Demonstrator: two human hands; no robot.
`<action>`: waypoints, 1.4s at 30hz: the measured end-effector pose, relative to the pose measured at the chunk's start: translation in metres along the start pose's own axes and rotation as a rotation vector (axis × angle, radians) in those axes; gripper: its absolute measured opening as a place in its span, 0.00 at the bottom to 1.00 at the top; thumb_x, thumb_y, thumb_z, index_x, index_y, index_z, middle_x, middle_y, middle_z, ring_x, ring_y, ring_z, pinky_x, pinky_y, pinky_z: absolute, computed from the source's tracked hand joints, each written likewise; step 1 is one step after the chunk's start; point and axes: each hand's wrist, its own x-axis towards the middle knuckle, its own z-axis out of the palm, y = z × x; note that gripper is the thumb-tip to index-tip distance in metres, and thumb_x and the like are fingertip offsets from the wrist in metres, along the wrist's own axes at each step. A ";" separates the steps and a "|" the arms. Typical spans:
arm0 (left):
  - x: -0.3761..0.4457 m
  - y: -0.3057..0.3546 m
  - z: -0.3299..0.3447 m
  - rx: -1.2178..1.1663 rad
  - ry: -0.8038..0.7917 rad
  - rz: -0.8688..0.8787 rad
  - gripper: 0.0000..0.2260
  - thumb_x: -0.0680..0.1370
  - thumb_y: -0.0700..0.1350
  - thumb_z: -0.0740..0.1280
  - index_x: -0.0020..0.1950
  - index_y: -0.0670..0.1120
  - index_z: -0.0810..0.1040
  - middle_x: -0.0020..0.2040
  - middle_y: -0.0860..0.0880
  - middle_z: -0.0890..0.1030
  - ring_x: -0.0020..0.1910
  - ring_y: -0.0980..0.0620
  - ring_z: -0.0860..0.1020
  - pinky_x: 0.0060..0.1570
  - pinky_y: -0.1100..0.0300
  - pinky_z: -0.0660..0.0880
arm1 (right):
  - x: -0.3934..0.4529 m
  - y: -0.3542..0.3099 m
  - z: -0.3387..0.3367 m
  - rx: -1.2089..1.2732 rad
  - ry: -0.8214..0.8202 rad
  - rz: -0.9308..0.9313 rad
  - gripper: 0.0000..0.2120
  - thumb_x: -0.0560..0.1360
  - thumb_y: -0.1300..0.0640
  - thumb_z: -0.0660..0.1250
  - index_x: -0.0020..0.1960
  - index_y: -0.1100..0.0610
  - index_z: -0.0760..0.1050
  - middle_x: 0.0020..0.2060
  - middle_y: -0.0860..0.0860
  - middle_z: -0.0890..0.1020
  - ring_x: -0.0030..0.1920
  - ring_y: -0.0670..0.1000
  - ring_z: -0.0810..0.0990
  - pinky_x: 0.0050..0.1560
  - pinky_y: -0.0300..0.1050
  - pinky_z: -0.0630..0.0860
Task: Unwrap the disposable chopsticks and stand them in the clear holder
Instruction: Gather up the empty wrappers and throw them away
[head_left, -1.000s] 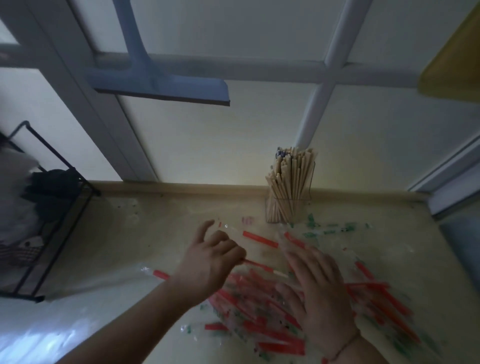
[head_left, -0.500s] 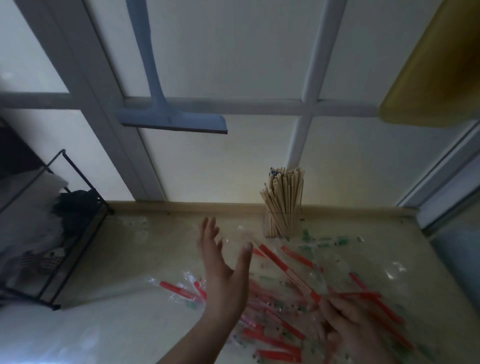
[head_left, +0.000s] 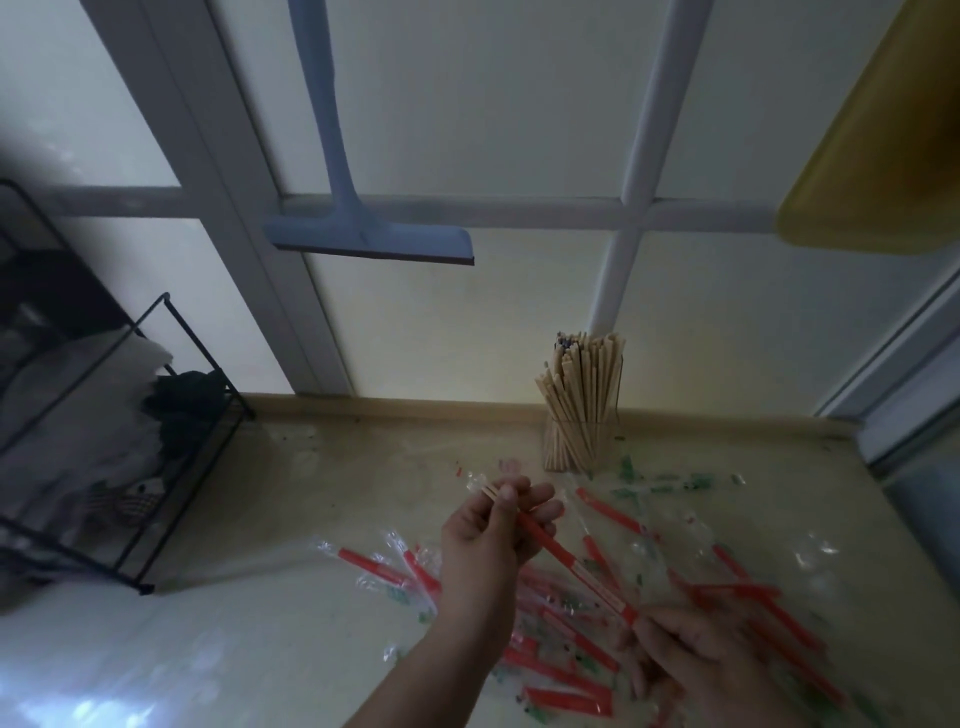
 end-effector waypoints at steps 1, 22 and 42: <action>-0.001 -0.001 0.000 0.013 0.001 -0.009 0.11 0.82 0.40 0.59 0.55 0.36 0.78 0.48 0.39 0.85 0.46 0.45 0.85 0.44 0.55 0.82 | 0.001 -0.001 0.002 -0.014 -0.014 0.012 0.23 0.68 0.33 0.69 0.42 0.54 0.82 0.28 0.58 0.82 0.32 0.53 0.78 0.41 0.45 0.74; 0.040 -0.010 -0.030 -0.262 0.194 -0.113 0.11 0.84 0.42 0.56 0.54 0.39 0.76 0.51 0.40 0.84 0.51 0.45 0.83 0.52 0.52 0.77 | 0.027 -0.011 0.021 0.350 0.276 0.201 0.10 0.65 0.56 0.74 0.42 0.62 0.84 0.40 0.61 0.85 0.38 0.57 0.84 0.37 0.45 0.78; 0.085 -0.021 -0.105 -0.117 0.420 -0.019 0.11 0.85 0.43 0.54 0.60 0.39 0.73 0.53 0.41 0.82 0.53 0.46 0.82 0.55 0.54 0.79 | 0.085 -0.176 -0.148 -0.736 0.481 -0.201 0.02 0.71 0.56 0.75 0.41 0.54 0.83 0.29 0.42 0.84 0.33 0.41 0.83 0.39 0.33 0.79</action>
